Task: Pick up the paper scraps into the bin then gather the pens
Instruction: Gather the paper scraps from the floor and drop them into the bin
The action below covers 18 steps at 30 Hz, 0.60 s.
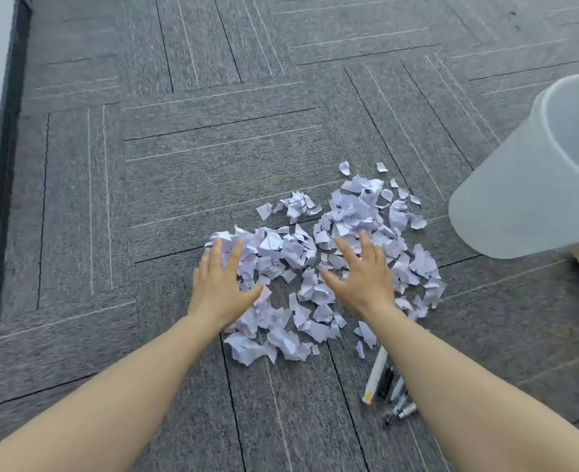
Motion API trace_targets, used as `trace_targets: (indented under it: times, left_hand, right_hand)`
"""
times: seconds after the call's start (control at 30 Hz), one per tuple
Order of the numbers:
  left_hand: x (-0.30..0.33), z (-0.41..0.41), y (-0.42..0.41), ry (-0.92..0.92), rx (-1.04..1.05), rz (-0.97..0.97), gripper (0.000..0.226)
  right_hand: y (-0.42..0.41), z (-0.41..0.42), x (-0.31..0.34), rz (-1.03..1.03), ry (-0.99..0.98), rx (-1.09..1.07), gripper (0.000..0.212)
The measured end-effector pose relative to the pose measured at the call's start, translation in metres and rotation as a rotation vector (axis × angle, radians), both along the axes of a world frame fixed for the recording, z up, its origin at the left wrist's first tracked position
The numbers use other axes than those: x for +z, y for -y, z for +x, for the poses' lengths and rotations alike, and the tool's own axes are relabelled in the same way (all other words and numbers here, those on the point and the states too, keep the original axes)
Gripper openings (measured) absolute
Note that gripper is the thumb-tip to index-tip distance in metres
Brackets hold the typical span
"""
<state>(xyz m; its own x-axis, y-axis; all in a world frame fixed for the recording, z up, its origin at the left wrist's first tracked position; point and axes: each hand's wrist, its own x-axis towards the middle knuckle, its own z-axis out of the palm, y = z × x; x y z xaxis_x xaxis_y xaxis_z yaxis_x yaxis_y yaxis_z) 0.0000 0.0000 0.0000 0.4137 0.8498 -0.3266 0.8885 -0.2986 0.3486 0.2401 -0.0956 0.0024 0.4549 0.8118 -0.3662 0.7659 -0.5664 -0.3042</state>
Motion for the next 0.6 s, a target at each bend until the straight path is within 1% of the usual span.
trace_targets:
  times: [0.1, 0.17, 0.2, 0.27, 0.33, 0.4, 0.47, 0.53, 0.6]
  left_hand:
    - [-0.028, 0.004, -0.013, -0.054, 0.102, -0.042, 0.104]
    - [-0.042, 0.011, -0.019, -0.003, 0.195, -0.061, 0.114]
    - [-0.047, 0.015, -0.02, 0.022, 0.218, -0.058, 0.117]
    - [-0.056, 0.025, -0.024, 0.048, 0.208, -0.036, 0.119]
    - [-0.061, 0.038, -0.026, 0.035, 0.108, 0.022, 0.117]
    - [-0.062, 0.049, -0.021, 0.017, 0.016, 0.109, 0.11]
    - [-0.063, 0.051, -0.019, 0.02, -0.037, 0.206, 0.097]
    - [-0.066, 0.05, -0.018, 0.034, -0.079, 0.293, 0.083]
    - [-0.068, 0.051, -0.017, 0.057, -0.115, 0.35, 0.068]
  right_hand:
    - [-0.015, 0.007, -0.022, -0.07, 0.051, -0.09, 0.094]
    - [-0.024, 0.014, -0.036, -0.054, 0.028, -0.187, 0.103]
    - [-0.027, 0.015, -0.043, -0.046, 0.033, -0.193, 0.104]
    - [-0.037, 0.015, -0.053, -0.006, 0.036, -0.142, 0.102]
    - [-0.05, 0.007, -0.057, 0.052, 0.053, -0.023, 0.099]
    - [-0.055, -0.007, -0.06, 0.091, 0.077, 0.121, 0.094]
    - [-0.053, -0.018, -0.063, 0.132, 0.105, 0.237, 0.085]
    - [-0.048, -0.024, -0.065, 0.199, 0.162, 0.306, 0.068]
    - [-0.045, -0.029, -0.066, 0.289, 0.189, 0.325, 0.046]
